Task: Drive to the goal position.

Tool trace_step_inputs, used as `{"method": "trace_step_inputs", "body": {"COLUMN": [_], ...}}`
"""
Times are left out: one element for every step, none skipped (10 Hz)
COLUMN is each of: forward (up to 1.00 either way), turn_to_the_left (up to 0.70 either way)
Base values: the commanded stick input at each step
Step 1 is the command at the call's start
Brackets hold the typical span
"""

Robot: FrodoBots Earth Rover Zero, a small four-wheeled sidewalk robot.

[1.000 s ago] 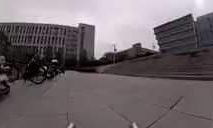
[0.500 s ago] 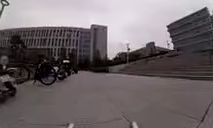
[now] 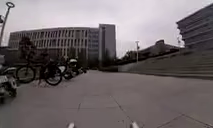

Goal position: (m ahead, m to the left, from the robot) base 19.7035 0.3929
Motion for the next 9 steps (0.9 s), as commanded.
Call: {"method": "trace_step_inputs", "body": {"forward": [0.70, 0.70, 0.70, 0.70, 0.70, 0.70, 0.70, 0.70, 0.70], "turn_to_the_left": [0.00, 0.00, 0.00, 0.00, 0.00, 0.00, 0.00, 0.00, 0.00]}}
